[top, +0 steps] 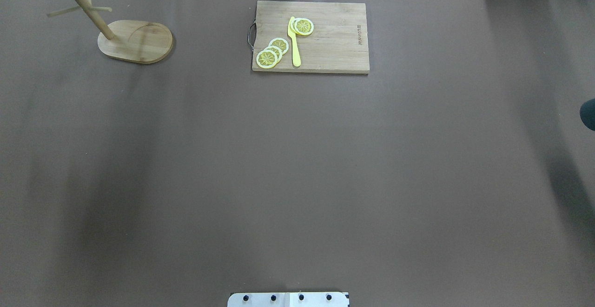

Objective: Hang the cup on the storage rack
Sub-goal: 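Carry the blue mug in the right gripper toward the cutting board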

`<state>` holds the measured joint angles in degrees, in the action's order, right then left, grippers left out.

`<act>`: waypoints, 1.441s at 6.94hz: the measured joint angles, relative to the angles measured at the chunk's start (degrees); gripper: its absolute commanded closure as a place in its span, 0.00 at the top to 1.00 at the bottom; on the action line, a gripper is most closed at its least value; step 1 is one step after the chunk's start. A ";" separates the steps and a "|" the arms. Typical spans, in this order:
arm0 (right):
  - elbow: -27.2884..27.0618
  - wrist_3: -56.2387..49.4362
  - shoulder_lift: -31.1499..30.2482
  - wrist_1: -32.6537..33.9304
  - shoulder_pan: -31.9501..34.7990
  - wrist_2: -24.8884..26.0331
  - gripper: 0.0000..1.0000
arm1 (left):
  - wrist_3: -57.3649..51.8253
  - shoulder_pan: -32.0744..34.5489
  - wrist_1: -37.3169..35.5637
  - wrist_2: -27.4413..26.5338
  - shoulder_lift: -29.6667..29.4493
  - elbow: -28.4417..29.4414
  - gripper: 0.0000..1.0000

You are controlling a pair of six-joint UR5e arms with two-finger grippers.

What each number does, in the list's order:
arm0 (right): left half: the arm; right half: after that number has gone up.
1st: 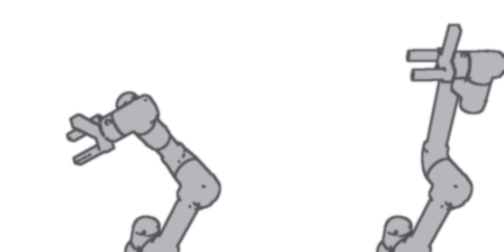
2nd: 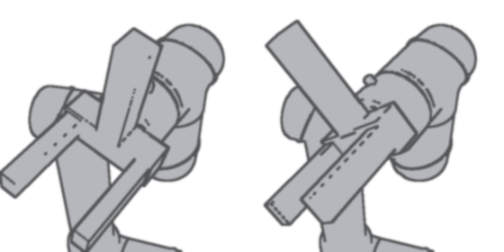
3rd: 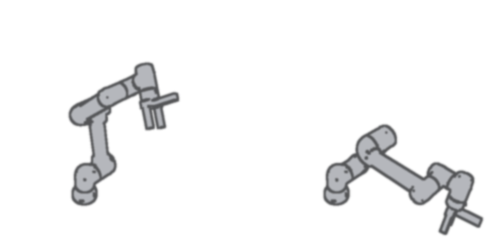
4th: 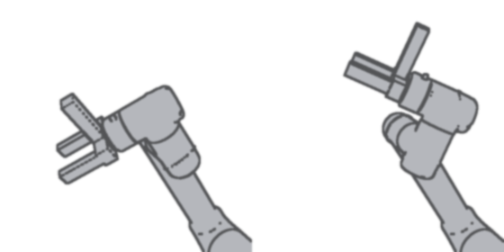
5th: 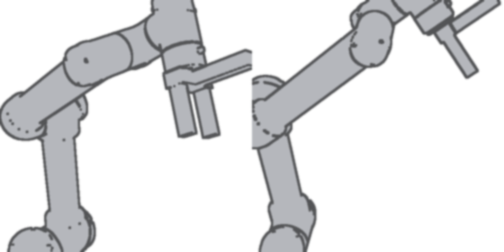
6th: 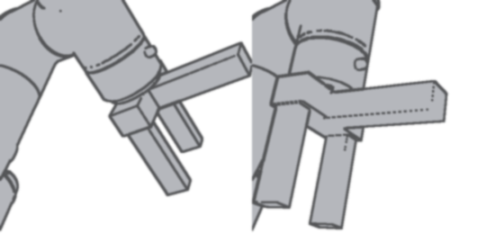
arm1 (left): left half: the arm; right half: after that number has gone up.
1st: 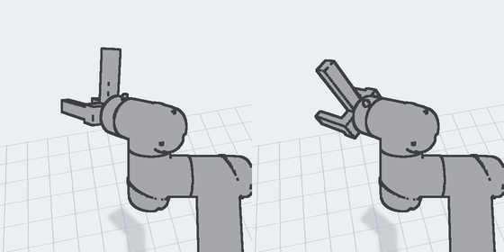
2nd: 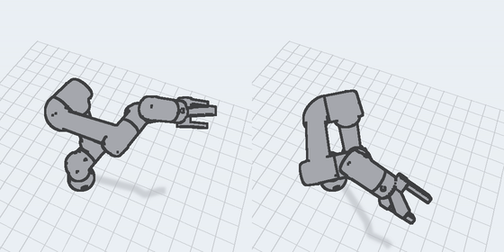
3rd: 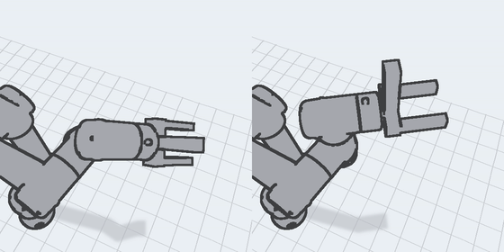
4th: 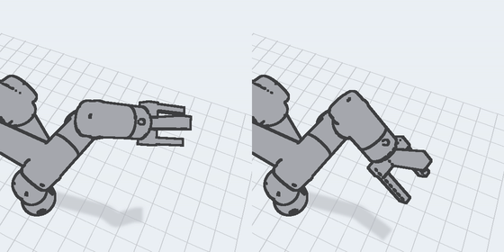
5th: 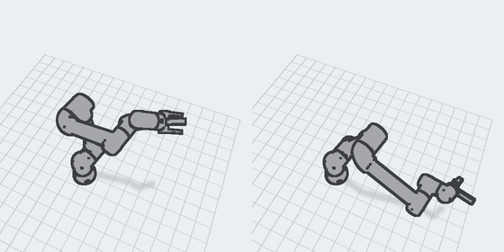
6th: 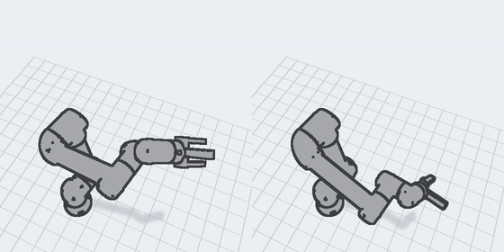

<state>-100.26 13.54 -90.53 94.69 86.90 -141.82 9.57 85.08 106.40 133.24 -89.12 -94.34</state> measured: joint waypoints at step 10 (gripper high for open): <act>9.75 68.14 43.82 -0.16 -39.27 13.13 0.00 | -0.08 0.00 0.48 0.09 -0.27 0.76 0.99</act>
<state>-90.51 81.69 -46.71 94.53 47.64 -128.69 9.50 85.08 106.87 133.33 -89.40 -93.58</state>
